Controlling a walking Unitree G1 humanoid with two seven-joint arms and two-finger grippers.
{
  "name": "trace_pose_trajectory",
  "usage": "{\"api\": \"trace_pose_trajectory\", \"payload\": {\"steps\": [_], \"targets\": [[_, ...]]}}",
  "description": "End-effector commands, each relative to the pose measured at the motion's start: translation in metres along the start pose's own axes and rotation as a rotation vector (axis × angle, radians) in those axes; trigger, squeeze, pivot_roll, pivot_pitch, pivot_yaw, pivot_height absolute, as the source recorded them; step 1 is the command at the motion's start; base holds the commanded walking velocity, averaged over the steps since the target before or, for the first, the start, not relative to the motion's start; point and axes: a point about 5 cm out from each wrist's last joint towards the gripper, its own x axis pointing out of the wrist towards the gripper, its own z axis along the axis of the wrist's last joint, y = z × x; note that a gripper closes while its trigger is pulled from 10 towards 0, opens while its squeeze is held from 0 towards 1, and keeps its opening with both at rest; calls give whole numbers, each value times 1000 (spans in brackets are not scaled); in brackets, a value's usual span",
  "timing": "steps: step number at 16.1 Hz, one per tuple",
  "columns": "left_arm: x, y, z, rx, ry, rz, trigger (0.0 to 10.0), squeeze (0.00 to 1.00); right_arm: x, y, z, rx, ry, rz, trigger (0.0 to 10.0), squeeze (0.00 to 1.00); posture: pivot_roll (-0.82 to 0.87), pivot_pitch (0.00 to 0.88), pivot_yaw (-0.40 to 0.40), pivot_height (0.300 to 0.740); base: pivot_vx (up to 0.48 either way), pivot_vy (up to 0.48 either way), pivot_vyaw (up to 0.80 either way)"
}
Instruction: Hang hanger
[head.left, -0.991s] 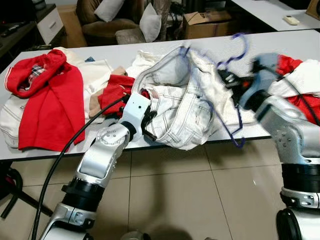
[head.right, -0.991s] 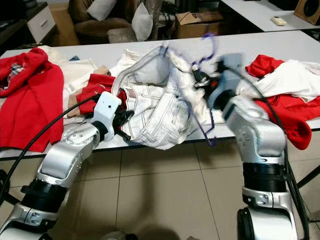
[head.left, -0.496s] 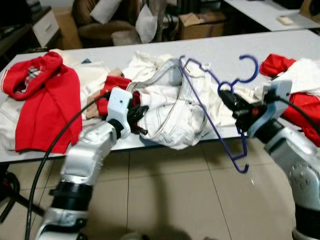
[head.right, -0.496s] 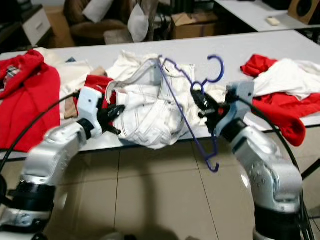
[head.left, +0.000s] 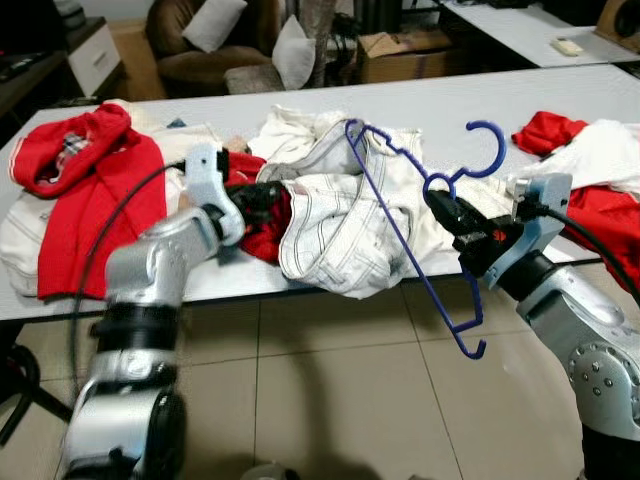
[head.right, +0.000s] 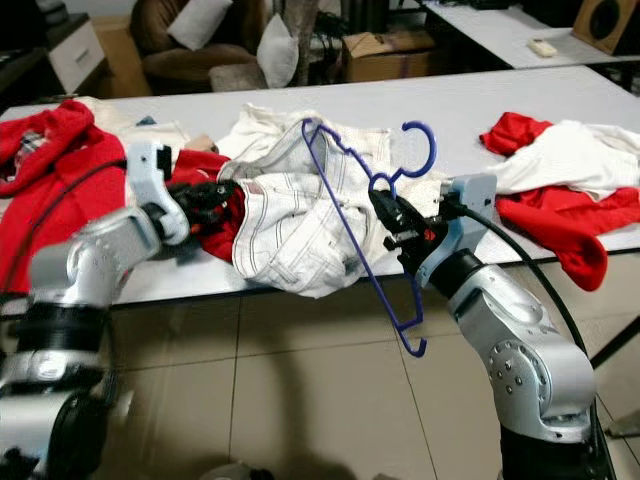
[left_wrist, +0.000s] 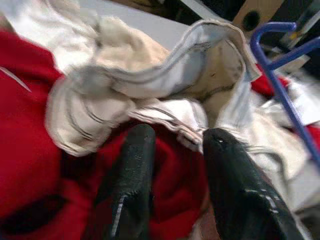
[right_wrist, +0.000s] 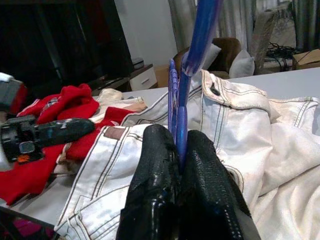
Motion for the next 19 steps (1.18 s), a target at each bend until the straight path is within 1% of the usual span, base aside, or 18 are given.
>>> {"api": "trace_pose_trajectory", "payload": {"steps": [1,2,3,4,6,8,9,10,11,12,13,14,17,19], "targets": [[3,1,2,-52,16,-7,10000,0,0,6,4,-8,-8,17,10000,0,-125,0,92,740,0,0,0],[8,-4,2,-121,28,-49,10000,0,-1,6,4,-9,-6,18,10000,0,-127,0,94,740,0,0,0],[12,-8,2,-167,37,-73,10000,0,-1,6,4,-10,-4,18,10000,0,-127,0,94,740,0,0,0],[14,-9,3,-184,42,-83,10000,0,-1,6,4,-10,-3,18,10000,0,-128,0,94,740,0,0,0],[21,-15,-3,-200,85,-102,10000,0,-3,6,3,-9,-1,16,10000,0,-129,0,94,740,0,0,0],[29,-21,-2,-251,72,-139,10000,0,-2,6,3,-8,2,18,10000,0,-129,0,93,740,0,0,0],[31,-22,-2,-249,74,-135,10000,0,-2,6,2,-7,3,19,10000,0,-129,0,93,740,0,0,0],[35,-21,-4,-228,82,-112,10000,0,-2,7,2,-7,5,23,10000,0,-129,0,93,740,0,0,0],[38,-17,-8,-169,94,-45,10000,0,-2,8,2,-9,7,27,10000,0,-130,0,95,740,0,0,0],[40,-15,-9,-170,88,-24,10000,0,-2,8,2,-10,8,28,10000,0,-134,0,98,740,0,0,0],[42,-14,-7,-204,52,11,1608,0,-3,9,2,-14,13,29,10000,0,-140,0,103,740,0,0,0],[42,-13,-6,-209,48,25,0,0,-4,9,2,-16,15,28,10000,0,-142,0,104,740,0,0,0],[42,-6,-10,-219,54,58,0,0,-8,8,-2,-27,43,19,10000,0,-144,0,103,740,0,0,0],[43,-5,-11,-219,52,63,0,0,-9,7,-3,-28,53,9,10000,0,-143,0,102,740,0,0,0]]}}
